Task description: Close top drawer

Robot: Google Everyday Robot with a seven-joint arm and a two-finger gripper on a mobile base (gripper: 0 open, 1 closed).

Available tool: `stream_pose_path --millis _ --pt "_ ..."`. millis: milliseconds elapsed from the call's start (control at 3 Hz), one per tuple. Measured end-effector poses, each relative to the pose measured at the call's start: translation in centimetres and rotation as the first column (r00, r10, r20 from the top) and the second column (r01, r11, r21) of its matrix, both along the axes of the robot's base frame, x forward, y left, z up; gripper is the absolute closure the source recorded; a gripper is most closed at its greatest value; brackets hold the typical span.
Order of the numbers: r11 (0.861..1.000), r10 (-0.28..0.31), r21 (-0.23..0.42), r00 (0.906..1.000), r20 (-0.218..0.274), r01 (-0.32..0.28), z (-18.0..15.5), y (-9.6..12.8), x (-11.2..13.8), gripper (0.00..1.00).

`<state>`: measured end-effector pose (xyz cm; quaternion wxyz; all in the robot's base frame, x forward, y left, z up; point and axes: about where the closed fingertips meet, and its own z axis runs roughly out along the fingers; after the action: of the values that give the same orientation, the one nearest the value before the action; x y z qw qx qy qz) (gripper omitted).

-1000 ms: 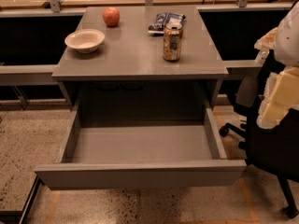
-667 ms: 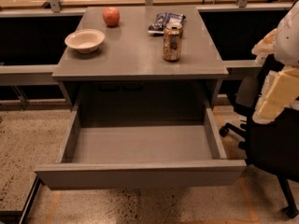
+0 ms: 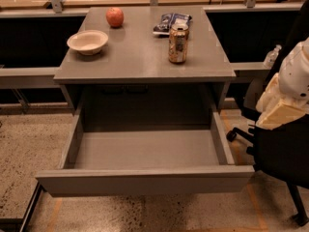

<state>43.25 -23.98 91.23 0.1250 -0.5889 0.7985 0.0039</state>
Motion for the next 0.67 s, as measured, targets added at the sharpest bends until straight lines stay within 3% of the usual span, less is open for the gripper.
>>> stream_pose_path --millis 333,667 --pt "1.0 -0.013 0.02 0.9951 -0.098 0.015 -4.82 -1.22 -0.86 0.85" --pt "1.0 -0.012 0.02 0.9949 -0.1 0.014 -5.04 -1.16 -0.82 1.0"
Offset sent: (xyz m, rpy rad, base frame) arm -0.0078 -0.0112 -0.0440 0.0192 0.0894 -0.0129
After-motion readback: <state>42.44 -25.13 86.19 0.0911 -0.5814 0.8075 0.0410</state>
